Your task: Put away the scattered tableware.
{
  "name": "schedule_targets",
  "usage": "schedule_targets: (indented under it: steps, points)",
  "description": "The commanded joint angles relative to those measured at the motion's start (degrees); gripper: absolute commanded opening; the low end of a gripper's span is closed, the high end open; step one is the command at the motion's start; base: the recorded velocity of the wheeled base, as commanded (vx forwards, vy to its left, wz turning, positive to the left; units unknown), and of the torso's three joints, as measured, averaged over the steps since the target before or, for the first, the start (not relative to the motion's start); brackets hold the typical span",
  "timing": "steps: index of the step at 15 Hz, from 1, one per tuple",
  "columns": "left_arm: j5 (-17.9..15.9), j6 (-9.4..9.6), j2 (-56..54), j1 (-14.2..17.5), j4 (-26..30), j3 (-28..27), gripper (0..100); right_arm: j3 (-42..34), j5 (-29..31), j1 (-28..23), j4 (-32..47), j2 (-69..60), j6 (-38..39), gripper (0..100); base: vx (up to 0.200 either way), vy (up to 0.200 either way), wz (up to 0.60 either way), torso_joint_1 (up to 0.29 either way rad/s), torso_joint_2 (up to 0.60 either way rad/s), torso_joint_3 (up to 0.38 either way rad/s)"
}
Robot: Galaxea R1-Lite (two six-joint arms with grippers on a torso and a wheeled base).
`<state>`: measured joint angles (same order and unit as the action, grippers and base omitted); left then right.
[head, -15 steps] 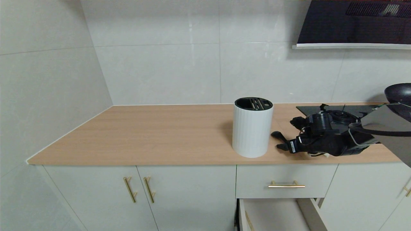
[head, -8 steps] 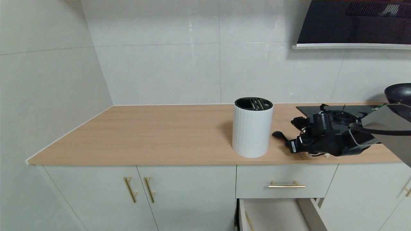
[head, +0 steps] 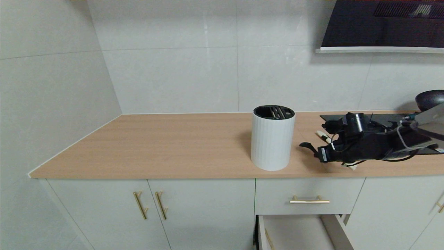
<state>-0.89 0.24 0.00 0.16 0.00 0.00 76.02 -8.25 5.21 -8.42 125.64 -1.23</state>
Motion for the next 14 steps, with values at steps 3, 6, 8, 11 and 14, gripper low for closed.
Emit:
schedule_targets:
  steps: [3,6,8,11,14]
  points:
    - [0.0,0.02,0.0,0.0,0.0,0.0,100,-8.0,0.0,1.7,12.4,-20.6,3.5,0,0.0,0.0,0.0,0.0,0.0,0.0]
    - [0.0,0.02,0.0,0.0,0.0,0.0,100,-20.7,0.3,1.6,12.2,-28.9,3.4,0,0.0,0.0,0.0,0.0,0.0,0.0]
    - [0.0,0.02,0.0,0.0,0.0,0.0,100,-24.3,0.4,1.6,12.2,-33.9,3.5,0,0.0,0.0,0.0,0.0,0.0,0.0]
    - [0.0,0.02,0.0,0.0,0.0,0.0,100,-28.1,0.9,2.2,10.9,-36.2,3.2,0,0.0,0.0,0.0,0.0,0.0,0.0]
    - [0.0,0.02,0.0,0.0,0.0,0.0,100,-29.0,1.0,3.1,10.2,-34.8,3.0,0,0.0,0.0,0.0,0.0,0.0,0.0]
